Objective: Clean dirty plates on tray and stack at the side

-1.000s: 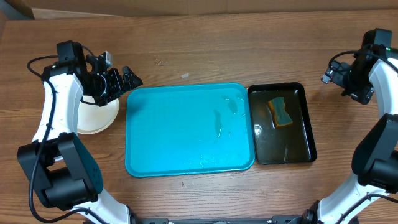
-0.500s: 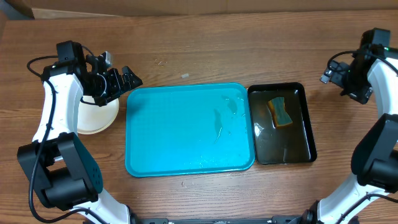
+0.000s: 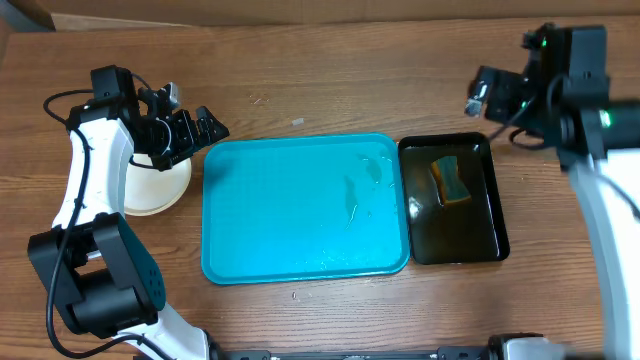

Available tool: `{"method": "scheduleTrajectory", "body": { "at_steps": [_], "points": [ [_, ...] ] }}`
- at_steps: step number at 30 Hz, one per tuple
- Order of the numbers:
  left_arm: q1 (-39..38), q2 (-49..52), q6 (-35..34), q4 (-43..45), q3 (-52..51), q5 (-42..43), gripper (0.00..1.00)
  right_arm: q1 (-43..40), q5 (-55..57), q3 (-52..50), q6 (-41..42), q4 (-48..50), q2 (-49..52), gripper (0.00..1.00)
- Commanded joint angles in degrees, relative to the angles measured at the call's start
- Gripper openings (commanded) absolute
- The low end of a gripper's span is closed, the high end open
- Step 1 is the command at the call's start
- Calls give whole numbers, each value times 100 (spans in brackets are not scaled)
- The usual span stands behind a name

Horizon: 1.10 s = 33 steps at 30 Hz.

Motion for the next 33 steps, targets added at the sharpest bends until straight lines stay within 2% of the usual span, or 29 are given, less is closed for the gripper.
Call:
{"method": "scheduleTrajectory", "body": {
  "at_steps": [1,5,11,18,24,29,33],
  "points": [
    [-17,-24,153,13,-35,103,100,424,11,94,20,-7,-656,100],
    [-17,-24,153,13,-35,103,100,778,9,92,20,-7,-1469,100],
    [-17,-24,153,13,-35,103,100,817,9,-57,20,-26,-2745,100],
    [-17,-24,153,13,-35,105,100,586,219,-903,-52,363,-4570,100],
    [-20,-24,153,13,-35,103,100,39,-4,-2551,-70,1519,-5945,100],
    [-17,-24,153,13,-35,103,100,-153,-205,-4216,-79,3077,-6900,100],
    [-17,-24,153,13,-35,103,100,-188,-535,-5532,-136,4747,-7471,100]
  ]
}}
